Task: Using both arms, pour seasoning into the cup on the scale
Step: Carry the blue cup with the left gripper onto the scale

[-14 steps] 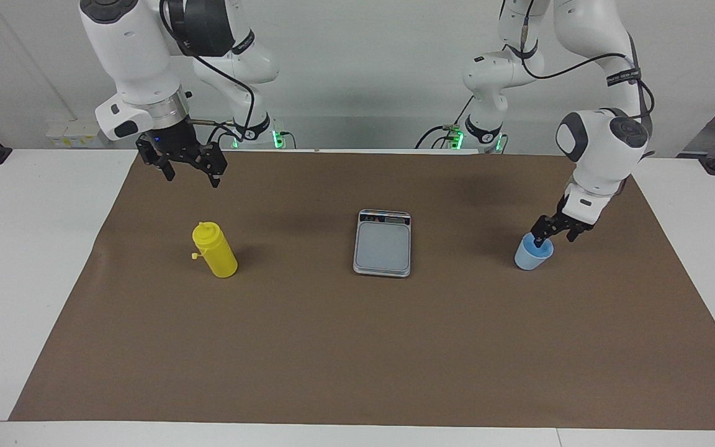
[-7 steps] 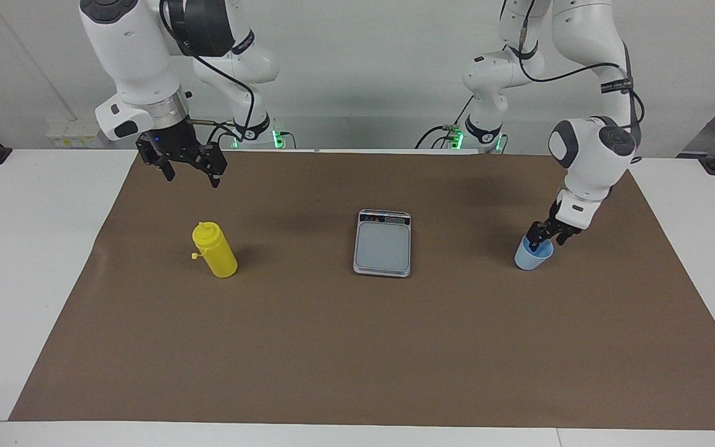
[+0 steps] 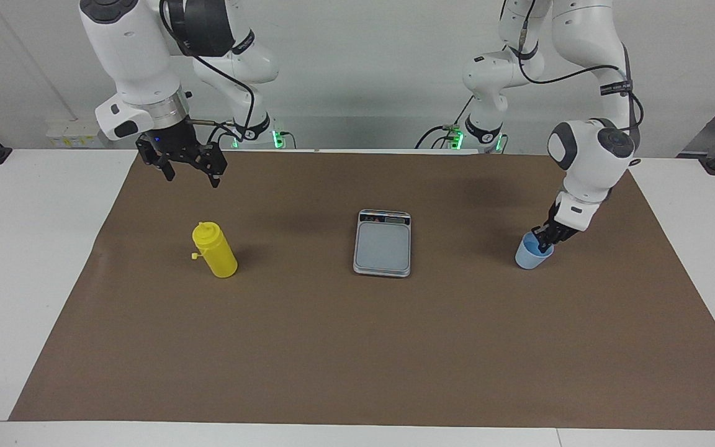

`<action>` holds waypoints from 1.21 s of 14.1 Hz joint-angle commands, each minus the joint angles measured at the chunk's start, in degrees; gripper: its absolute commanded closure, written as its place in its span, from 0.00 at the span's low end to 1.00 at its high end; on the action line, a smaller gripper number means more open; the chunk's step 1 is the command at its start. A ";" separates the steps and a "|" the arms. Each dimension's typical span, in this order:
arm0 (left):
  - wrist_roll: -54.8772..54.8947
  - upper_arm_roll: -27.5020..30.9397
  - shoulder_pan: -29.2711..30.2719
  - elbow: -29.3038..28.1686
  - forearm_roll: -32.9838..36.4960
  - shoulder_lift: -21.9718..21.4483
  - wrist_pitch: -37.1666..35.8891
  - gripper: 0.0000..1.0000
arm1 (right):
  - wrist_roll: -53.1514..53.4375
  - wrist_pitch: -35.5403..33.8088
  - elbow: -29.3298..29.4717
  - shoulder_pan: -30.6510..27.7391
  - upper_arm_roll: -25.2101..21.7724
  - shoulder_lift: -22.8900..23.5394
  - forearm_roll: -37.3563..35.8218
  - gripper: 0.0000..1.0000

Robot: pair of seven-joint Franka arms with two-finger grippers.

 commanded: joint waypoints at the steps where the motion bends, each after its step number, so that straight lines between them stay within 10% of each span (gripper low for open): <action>1: 0.85 0.22 -2.47 9.56 -0.70 0.60 -9.39 1.00 | -1.05 -0.37 -1.02 0.20 -0.63 -1.09 1.06 0.00; 7: -5.19 -0.05 -12.56 20.75 -2.02 0.78 -19.70 1.00 | -1.05 -0.37 -1.11 0.20 -0.63 -1.09 1.06 0.00; 17: -28.93 0.04 -34.19 18.03 0.53 5.34 -9.96 1.00 | -1.05 -0.37 -1.02 0.20 -0.63 -1.09 1.06 0.00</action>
